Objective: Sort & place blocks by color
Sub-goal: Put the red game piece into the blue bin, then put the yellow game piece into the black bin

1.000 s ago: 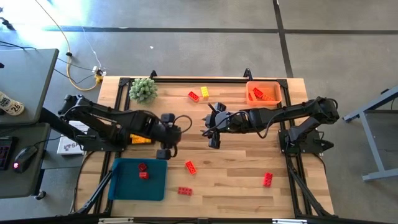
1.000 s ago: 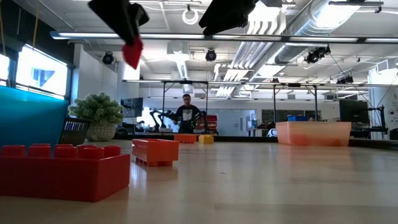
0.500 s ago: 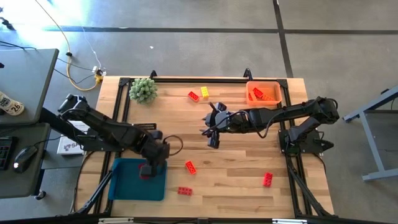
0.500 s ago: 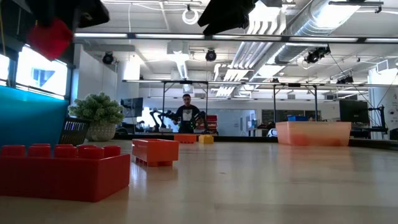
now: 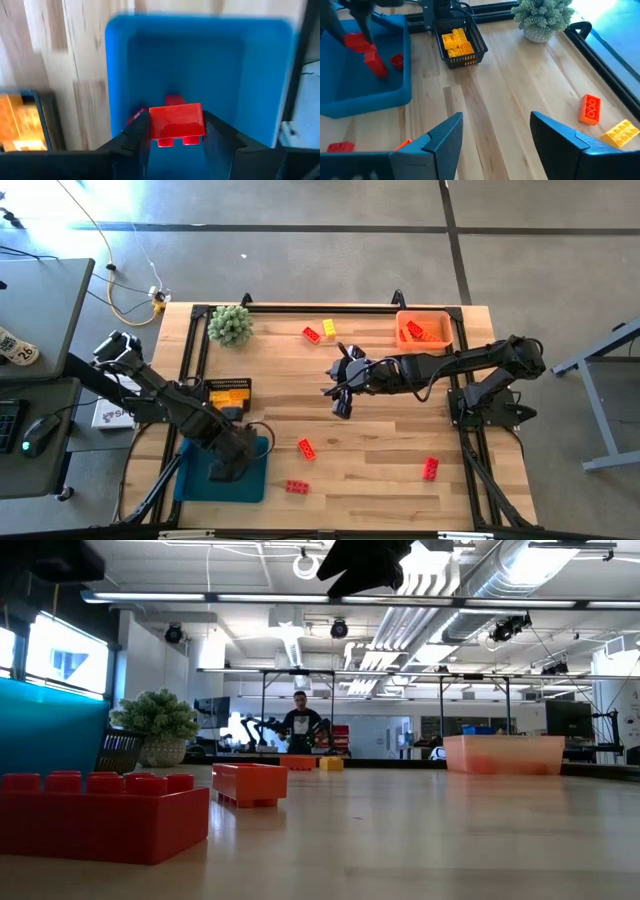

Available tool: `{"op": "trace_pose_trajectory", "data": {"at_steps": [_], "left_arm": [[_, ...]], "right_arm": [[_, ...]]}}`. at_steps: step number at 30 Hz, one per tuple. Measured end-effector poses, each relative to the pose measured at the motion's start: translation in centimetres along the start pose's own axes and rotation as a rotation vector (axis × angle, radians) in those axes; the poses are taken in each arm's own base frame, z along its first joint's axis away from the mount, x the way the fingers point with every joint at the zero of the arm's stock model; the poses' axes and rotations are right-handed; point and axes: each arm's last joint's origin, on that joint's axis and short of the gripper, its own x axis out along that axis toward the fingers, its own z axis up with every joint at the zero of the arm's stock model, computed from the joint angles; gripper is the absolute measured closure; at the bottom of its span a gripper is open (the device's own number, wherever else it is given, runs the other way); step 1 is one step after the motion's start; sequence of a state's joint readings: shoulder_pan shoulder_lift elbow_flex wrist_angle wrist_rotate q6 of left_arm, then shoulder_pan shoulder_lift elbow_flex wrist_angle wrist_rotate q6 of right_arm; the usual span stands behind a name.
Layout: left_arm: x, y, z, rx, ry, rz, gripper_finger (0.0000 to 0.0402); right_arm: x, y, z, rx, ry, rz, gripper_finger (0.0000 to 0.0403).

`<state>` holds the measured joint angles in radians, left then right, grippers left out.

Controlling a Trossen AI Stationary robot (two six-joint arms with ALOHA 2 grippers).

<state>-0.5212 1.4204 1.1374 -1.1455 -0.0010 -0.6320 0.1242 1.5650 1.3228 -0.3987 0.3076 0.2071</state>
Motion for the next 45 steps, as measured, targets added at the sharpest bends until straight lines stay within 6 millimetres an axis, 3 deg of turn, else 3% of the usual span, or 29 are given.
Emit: {"op": "trace_pose_trajectory", "data": {"at_steps": [5, 18, 26, 32, 45], "left_arm": [[1.9, -0.4, -1.6, -0.046, 0.070, 0.015, 0.0281], [2.7, -1.0, -2.9, -0.062, 0.133, -0.001, 0.0277], [2.7, -0.9, -2.8, -0.090, 0.134, 0.001, 0.0212], [2.7, -0.9, -2.9, -0.105, 0.135, 0.004, 0.0176], [2.3, -0.3, -2.8, -0.042, 0.034, 0.115, 0.0172]], "right_arm": [[0.0, 0.0, 0.0, 0.003, 0.000, 0.001, 0.0185], [0.0, -0.1, 0.0, 0.003, -0.006, -0.026, 0.0185], [0.1, -0.3, 0.1, 0.007, -0.006, -0.031, 0.0185], [0.4, -1.5, 0.3, 0.027, -0.005, -0.060, 0.0185], [1.3, -6.0, 1.3, 0.115, -0.042, -0.140, 0.0185]]}}
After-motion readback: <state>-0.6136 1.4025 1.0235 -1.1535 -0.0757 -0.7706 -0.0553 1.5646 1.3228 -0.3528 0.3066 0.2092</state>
